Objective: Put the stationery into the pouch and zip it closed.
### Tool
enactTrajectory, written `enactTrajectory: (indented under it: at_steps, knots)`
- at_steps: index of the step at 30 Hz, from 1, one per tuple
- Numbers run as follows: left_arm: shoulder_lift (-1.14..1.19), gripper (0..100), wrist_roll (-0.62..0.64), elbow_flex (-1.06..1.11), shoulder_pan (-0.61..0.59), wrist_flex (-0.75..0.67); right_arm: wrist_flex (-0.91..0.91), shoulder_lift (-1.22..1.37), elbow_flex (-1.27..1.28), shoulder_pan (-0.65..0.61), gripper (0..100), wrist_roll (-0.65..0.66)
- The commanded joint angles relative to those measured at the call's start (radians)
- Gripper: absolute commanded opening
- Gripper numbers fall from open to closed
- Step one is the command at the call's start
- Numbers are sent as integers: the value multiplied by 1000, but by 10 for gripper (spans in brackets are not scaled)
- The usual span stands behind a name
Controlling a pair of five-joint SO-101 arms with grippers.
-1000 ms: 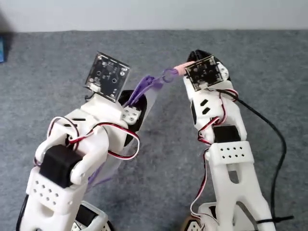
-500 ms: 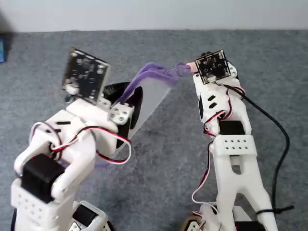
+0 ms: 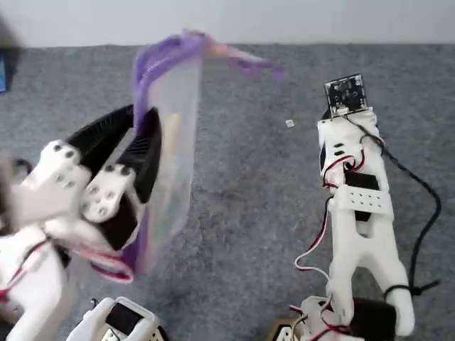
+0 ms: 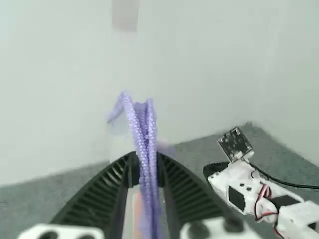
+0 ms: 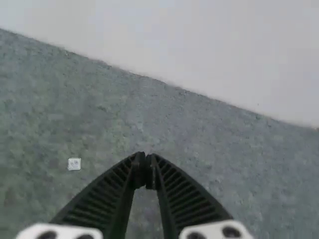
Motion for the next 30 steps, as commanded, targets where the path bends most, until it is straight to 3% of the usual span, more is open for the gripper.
enactTrajectory:
  at_steps: [1, 15, 22, 30]
  knots:
    - [-6, 9, 9, -70, 0, 11, -4, 2, -21, 45, 8, 8]
    - [-3, 9, 5, -62, 0, 15, 27, -120, -17, 31, 8, 2]
    - [-3, 9, 0, 47, 0, 3, 280, -292, -17, 38, 8, -130]
    - [-2, 9, -28, 338, 0, -181, 588, -526, -17, 36, 8, -264]
